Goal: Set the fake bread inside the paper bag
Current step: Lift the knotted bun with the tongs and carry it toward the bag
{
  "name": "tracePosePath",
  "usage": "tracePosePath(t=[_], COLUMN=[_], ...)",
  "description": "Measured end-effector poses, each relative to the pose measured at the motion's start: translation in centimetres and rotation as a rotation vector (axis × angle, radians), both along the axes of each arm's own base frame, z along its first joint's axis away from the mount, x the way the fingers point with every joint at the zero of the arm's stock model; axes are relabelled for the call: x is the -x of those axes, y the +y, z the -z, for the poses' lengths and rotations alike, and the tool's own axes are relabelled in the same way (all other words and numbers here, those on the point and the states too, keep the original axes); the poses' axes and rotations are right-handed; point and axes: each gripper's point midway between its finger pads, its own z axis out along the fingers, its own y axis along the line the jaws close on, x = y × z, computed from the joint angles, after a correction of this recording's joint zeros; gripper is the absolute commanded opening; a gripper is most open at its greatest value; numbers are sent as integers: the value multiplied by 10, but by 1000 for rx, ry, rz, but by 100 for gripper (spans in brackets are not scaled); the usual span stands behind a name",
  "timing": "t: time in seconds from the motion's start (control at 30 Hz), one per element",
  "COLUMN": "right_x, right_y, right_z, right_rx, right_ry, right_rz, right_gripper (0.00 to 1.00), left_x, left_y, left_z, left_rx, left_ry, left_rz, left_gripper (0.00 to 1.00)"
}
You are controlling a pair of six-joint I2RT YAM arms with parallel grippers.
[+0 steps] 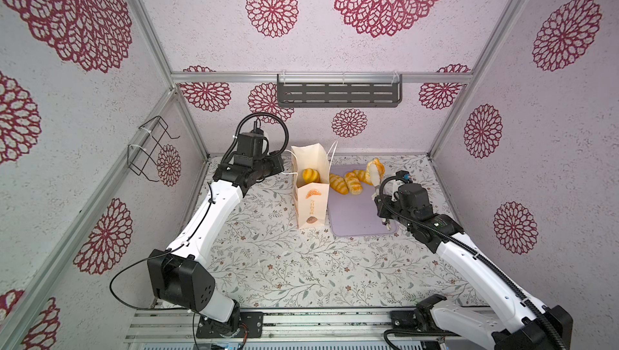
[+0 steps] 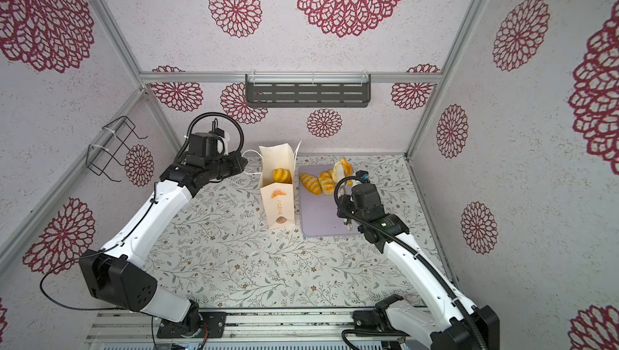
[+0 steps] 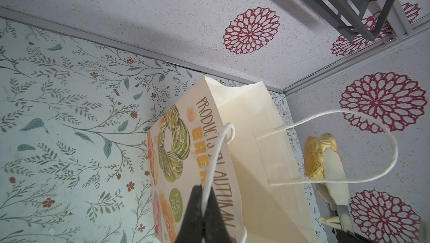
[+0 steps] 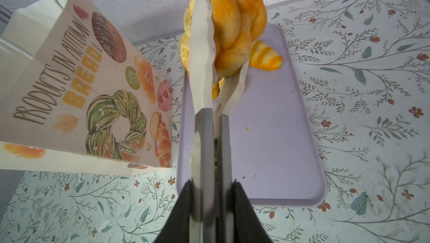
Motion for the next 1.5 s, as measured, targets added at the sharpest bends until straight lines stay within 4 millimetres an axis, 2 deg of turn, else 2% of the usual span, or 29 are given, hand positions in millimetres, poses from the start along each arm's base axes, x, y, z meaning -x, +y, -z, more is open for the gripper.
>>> tracePosePath(t=[0.27,0.77,0.93,1.37,1.5], right_x=[2,2,5,19,23], right_y=[5,14,23,57,66], right_z=[-16,-25,-42,-63,-78], right_rx=[-59,-115,-153,-179,-184], right_ry=[-41,-60,-113,-177,-213], right_rz=[-11,-37,-65,-155,-177], right_gripper=[8,5,5,4,4], left_x=[0,0,0,0,0], left_y=[0,0,0,0,0], left_z=[0,0,0,0,0], left_rx=[0,1,1,1,1], left_ry=[0,0,0,0,0], left_rz=[0,0,0,1,1], left_gripper=[0,0,0,0,0])
